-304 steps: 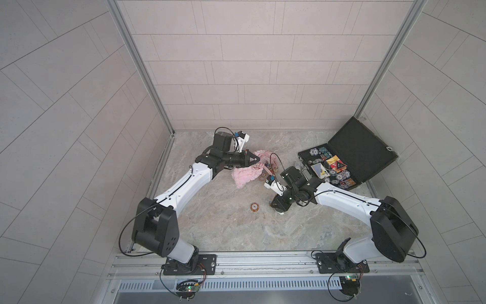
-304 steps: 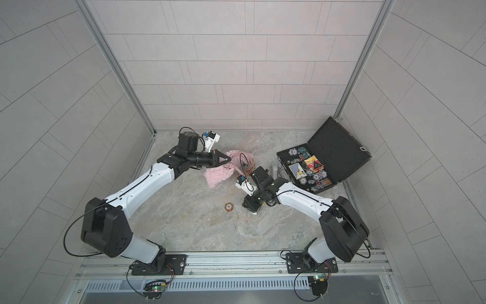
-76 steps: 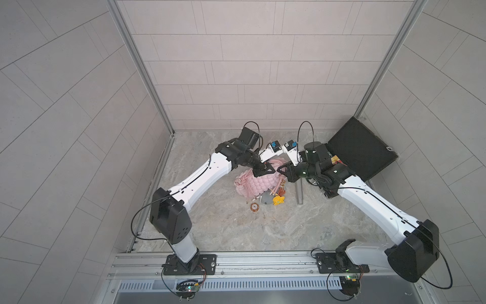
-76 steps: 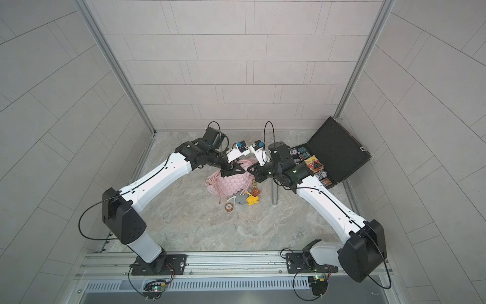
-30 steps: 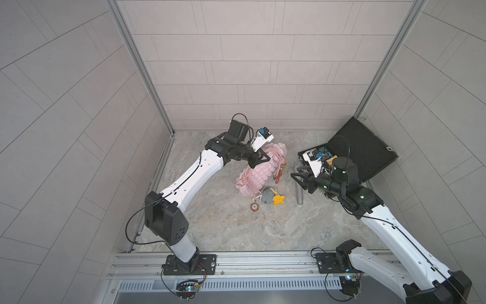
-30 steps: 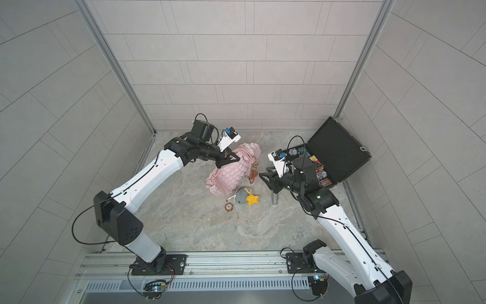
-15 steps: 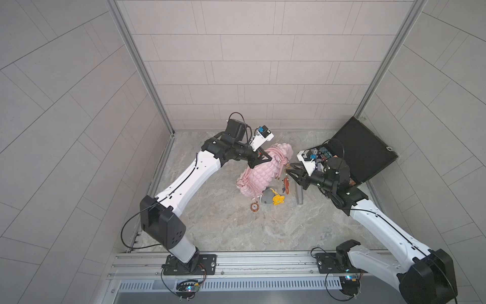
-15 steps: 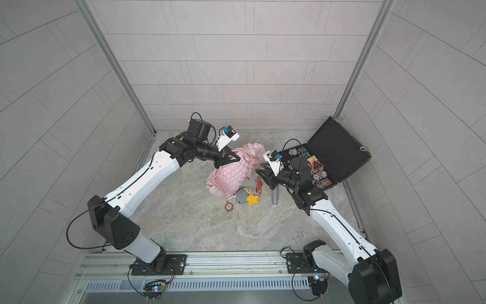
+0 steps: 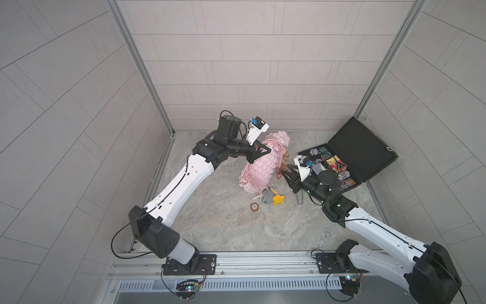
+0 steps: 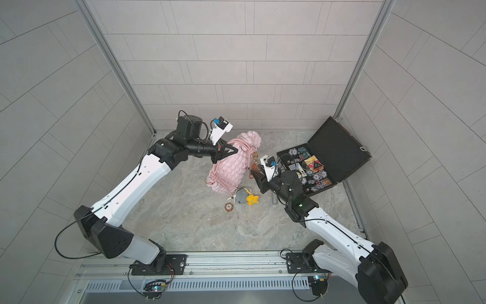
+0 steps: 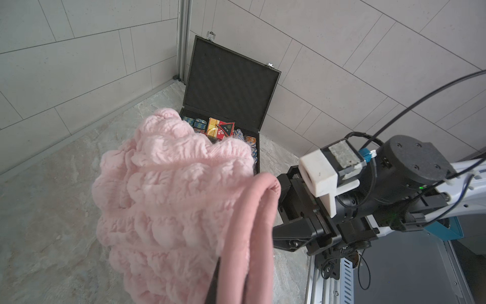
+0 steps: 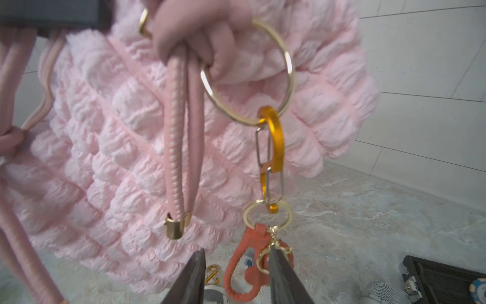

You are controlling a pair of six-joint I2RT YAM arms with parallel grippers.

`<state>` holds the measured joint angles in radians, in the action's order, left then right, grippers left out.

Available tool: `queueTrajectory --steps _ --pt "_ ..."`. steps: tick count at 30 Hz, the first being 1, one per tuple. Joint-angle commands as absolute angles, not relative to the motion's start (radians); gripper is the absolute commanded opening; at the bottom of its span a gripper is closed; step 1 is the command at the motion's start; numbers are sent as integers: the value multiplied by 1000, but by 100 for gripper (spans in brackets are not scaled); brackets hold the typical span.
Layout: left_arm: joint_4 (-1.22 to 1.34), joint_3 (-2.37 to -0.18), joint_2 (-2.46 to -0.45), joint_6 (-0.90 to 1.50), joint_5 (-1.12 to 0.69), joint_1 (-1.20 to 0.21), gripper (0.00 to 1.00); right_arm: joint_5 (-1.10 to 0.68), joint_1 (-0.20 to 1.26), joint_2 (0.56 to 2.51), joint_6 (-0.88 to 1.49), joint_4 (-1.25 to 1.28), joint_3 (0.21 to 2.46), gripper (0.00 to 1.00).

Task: Remove the decoration from the bag
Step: Adjust the bag.

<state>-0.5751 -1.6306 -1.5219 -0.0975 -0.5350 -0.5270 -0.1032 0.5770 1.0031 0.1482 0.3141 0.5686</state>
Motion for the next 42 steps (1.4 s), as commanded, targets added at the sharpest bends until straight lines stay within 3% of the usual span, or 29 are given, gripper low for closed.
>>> queueTrajectory --steps 1,12,23,28,32,42 --pt "-523 -1623 -1494 -53 -532 -537 0 19 595 1011 188 398 587 38" --pt "-519 -1617 -1470 -65 -626 -542 0 11 592 1102 193 466 620 28" --pt "-515 -1569 -1468 -87 -689 -542 0 -158 581 1103 191 515 669 21" --pt "-516 -1565 -1470 -99 -687 -540 0 -159 570 1061 169 466 661 4" --pt "-533 -1544 -1480 -119 -681 -527 0 -154 568 980 104 365 663 0" --pt "-551 -1487 -1545 -186 -728 -550 19 -194 568 831 -97 46 732 0"
